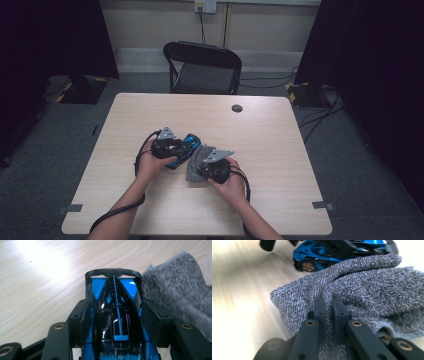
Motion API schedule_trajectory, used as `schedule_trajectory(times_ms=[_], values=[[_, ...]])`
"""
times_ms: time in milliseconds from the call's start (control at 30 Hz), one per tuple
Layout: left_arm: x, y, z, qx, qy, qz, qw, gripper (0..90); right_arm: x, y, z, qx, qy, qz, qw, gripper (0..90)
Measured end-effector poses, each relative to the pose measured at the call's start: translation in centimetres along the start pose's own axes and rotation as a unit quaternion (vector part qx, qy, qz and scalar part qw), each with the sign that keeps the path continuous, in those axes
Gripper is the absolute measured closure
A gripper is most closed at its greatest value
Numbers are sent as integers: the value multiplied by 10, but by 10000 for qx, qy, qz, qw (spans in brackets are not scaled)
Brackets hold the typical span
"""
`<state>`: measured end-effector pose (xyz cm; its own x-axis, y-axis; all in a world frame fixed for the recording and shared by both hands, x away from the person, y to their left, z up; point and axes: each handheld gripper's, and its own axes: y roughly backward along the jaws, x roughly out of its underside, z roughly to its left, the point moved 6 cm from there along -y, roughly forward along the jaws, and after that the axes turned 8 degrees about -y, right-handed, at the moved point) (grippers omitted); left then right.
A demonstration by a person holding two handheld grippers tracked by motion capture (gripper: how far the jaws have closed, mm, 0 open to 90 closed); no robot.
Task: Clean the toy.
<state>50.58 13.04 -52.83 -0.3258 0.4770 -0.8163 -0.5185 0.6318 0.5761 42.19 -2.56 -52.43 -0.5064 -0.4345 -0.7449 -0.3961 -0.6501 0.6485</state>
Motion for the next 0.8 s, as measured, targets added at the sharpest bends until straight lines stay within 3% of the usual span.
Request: schedule_trajectory(times_ms=[467, 800], values=[[0, 0, 0, 0, -3, 0, 10000, 422, -1, -11, 38, -455, 307, 51, 9985, 843], [0, 0, 0, 4, -4, 11, 10000, 422, 0, -13, 45, -579, 353, 76, 9977, 843]])
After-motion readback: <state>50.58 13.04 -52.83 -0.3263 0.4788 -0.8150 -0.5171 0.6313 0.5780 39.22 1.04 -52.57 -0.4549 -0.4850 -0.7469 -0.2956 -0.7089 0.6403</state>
